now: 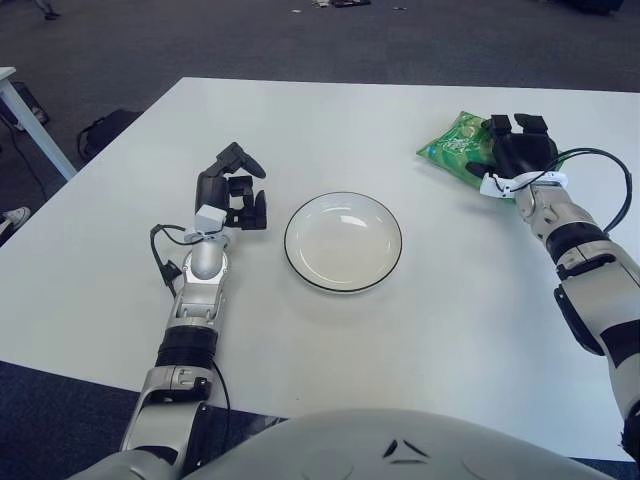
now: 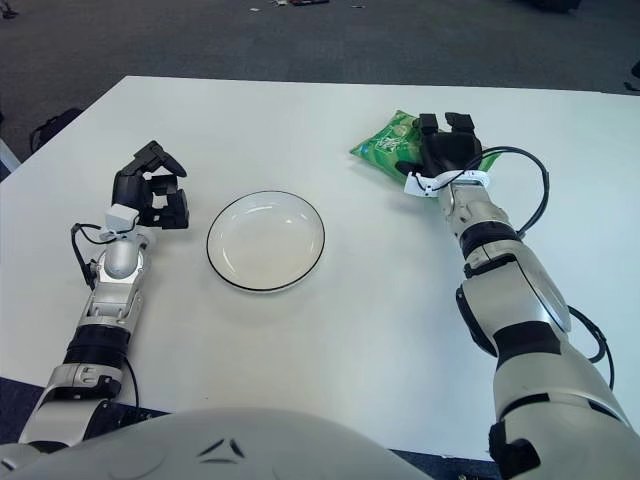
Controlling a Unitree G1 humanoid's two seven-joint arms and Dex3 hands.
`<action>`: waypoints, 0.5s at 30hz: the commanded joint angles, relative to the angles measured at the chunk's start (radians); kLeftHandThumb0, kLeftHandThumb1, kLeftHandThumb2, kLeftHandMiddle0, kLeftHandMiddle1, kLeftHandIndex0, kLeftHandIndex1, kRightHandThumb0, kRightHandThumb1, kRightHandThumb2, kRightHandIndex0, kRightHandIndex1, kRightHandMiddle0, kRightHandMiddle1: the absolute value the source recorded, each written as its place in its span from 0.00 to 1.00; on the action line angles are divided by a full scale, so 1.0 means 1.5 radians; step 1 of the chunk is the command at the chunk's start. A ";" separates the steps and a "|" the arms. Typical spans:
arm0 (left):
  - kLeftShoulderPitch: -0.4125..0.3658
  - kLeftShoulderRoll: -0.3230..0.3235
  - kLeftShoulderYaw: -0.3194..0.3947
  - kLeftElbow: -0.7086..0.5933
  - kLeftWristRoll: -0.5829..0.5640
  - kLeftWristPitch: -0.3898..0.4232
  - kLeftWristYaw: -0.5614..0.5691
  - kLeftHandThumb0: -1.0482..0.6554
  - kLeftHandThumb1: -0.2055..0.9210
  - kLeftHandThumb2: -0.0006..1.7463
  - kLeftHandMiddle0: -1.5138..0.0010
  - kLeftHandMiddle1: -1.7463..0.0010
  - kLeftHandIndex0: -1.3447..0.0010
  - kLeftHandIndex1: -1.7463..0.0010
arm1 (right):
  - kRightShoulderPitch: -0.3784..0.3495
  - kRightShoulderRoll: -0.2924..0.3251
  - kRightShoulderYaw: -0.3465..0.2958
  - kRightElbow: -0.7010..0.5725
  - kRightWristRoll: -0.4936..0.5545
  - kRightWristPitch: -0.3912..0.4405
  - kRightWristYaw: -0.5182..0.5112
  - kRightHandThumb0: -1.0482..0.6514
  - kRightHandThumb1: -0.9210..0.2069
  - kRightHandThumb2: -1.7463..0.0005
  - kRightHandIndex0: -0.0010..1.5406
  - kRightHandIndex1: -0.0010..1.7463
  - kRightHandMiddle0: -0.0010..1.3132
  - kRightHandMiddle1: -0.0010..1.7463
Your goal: Put the snack into the plate.
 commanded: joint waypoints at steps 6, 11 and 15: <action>0.105 -0.034 -0.009 0.048 0.004 0.018 0.018 0.28 0.29 0.89 0.06 0.00 0.41 0.00 | -0.017 -0.004 -0.016 -0.007 0.016 0.000 0.020 0.13 0.00 0.52 0.00 0.23 0.00 0.46; 0.104 -0.032 -0.010 0.049 0.002 0.017 0.014 0.28 0.29 0.89 0.06 0.00 0.42 0.00 | -0.018 -0.004 -0.021 -0.010 0.016 0.006 0.028 0.12 0.00 0.52 0.00 0.19 0.00 0.43; 0.103 -0.030 -0.010 0.052 0.002 0.012 0.014 0.28 0.29 0.89 0.06 0.00 0.42 0.00 | -0.021 -0.002 -0.025 -0.010 0.018 0.016 0.045 0.11 0.00 0.52 0.00 0.14 0.00 0.38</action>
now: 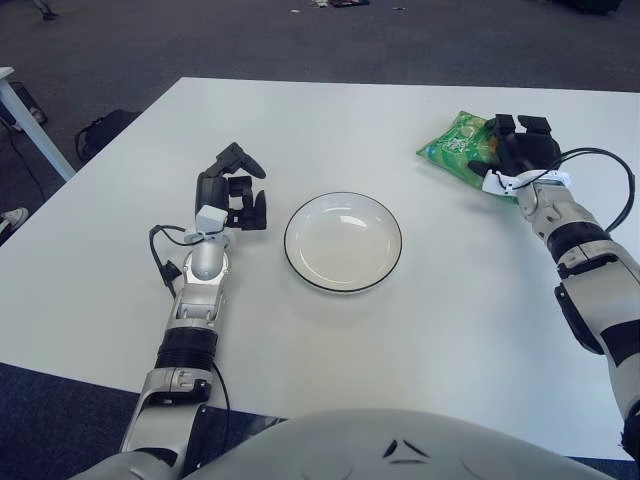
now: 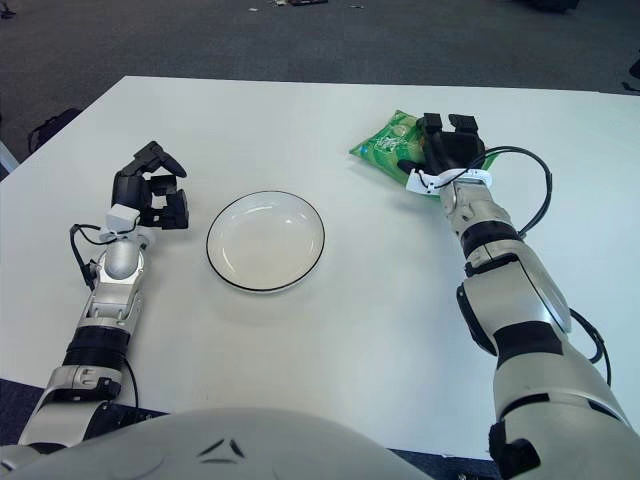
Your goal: Put the snack into the plate.
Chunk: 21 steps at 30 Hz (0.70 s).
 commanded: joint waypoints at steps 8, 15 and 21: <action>0.102 -0.030 -0.011 0.050 0.009 0.007 0.015 0.28 0.30 0.89 0.06 0.00 0.42 0.00 | -0.030 0.001 -0.018 -0.001 0.035 0.035 0.113 0.07 0.00 0.52 0.00 0.03 0.00 0.30; 0.102 -0.032 -0.011 0.047 0.006 0.017 0.019 0.27 0.28 0.90 0.06 0.00 0.41 0.00 | -0.040 -0.006 -0.016 -0.008 0.047 0.043 0.236 0.01 0.00 0.50 0.00 0.00 0.00 0.27; 0.103 -0.034 -0.010 0.049 -0.006 0.013 0.013 0.27 0.28 0.90 0.06 0.00 0.41 0.00 | -0.048 -0.021 -0.005 -0.005 0.051 0.013 0.348 0.01 0.00 0.51 0.00 0.00 0.00 0.27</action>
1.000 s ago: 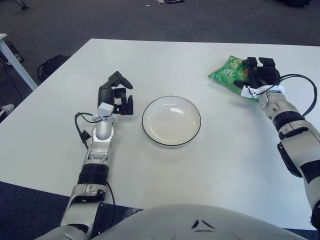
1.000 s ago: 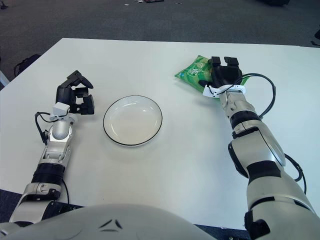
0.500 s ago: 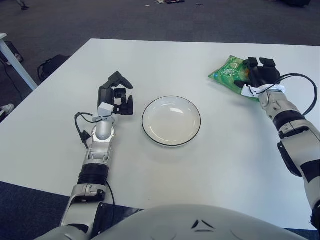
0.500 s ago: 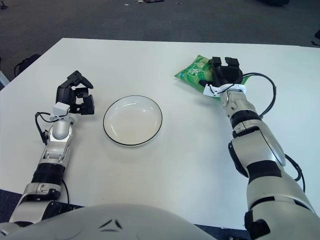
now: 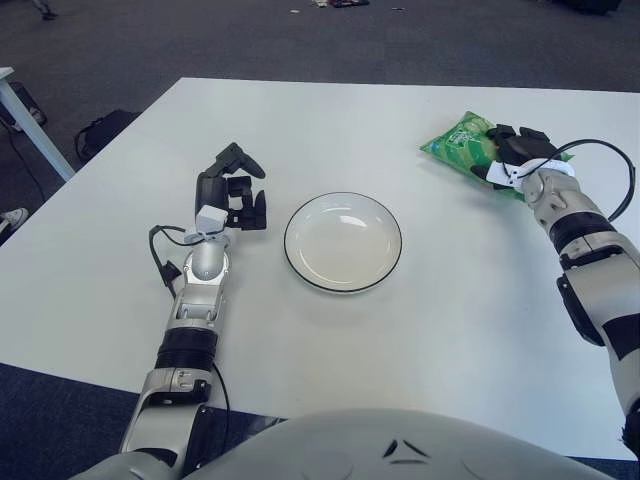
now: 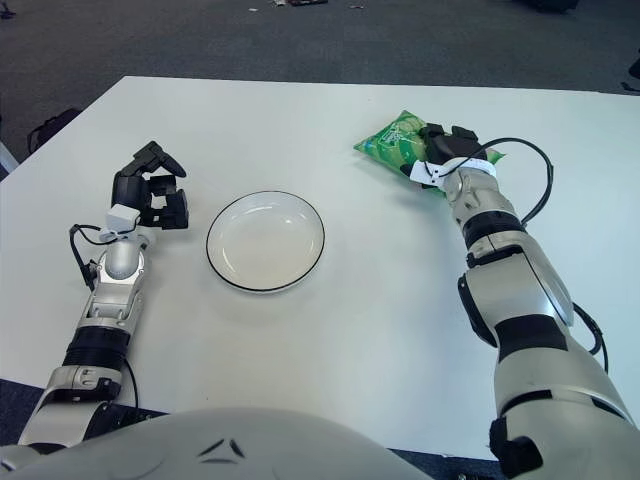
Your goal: Put the snack into the plate.
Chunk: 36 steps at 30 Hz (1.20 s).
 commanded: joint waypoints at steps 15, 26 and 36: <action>0.103 -0.034 -0.008 0.046 -0.015 0.012 0.000 0.27 0.27 0.91 0.06 0.00 0.40 0.00 | 0.017 -0.014 -0.017 0.010 0.022 -0.035 -0.062 0.60 0.78 0.12 0.53 0.84 0.53 0.99; 0.098 -0.029 -0.008 0.057 -0.024 0.003 -0.007 0.27 0.28 0.90 0.06 0.00 0.40 0.00 | 0.025 0.004 -0.054 -0.006 0.063 -0.053 -0.119 0.62 0.86 0.05 0.60 0.88 0.53 1.00; 0.095 -0.029 -0.008 0.066 -0.034 -0.005 -0.014 0.28 0.29 0.89 0.05 0.00 0.42 0.00 | 0.033 -0.002 -0.073 -0.048 0.077 -0.082 -0.141 0.62 0.83 0.07 0.60 0.89 0.49 1.00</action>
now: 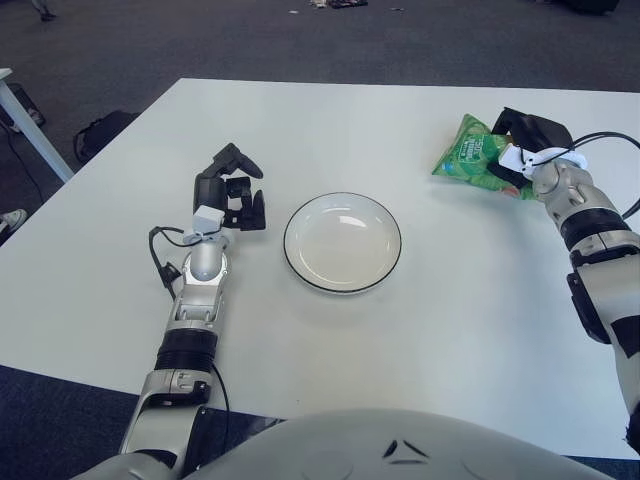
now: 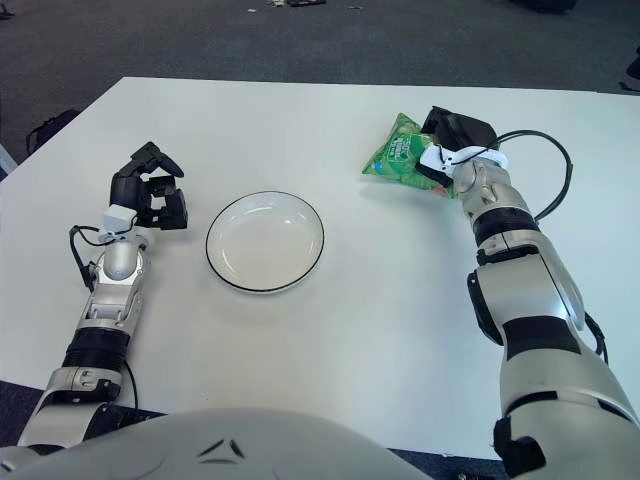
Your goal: Put the snack into the plate.
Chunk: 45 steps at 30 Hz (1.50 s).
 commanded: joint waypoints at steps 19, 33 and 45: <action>0.080 -0.031 -0.007 0.085 0.005 -0.013 0.007 0.27 0.28 0.90 0.06 0.00 0.41 0.00 | 0.076 0.027 -0.080 -0.325 0.058 0.023 0.021 0.62 0.85 0.04 0.60 0.92 0.49 1.00; 0.074 -0.031 -0.007 0.089 0.012 0.001 0.014 0.27 0.28 0.90 0.06 0.00 0.41 0.00 | 0.085 0.046 -0.081 -0.469 0.029 0.022 0.033 0.62 0.89 0.00 0.61 0.96 0.52 1.00; 0.063 -0.028 -0.010 0.112 0.005 -0.009 0.005 0.29 0.31 0.88 0.06 0.00 0.43 0.00 | 0.105 0.099 -0.074 -0.606 0.067 0.057 0.138 0.62 0.89 0.00 0.61 0.95 0.52 1.00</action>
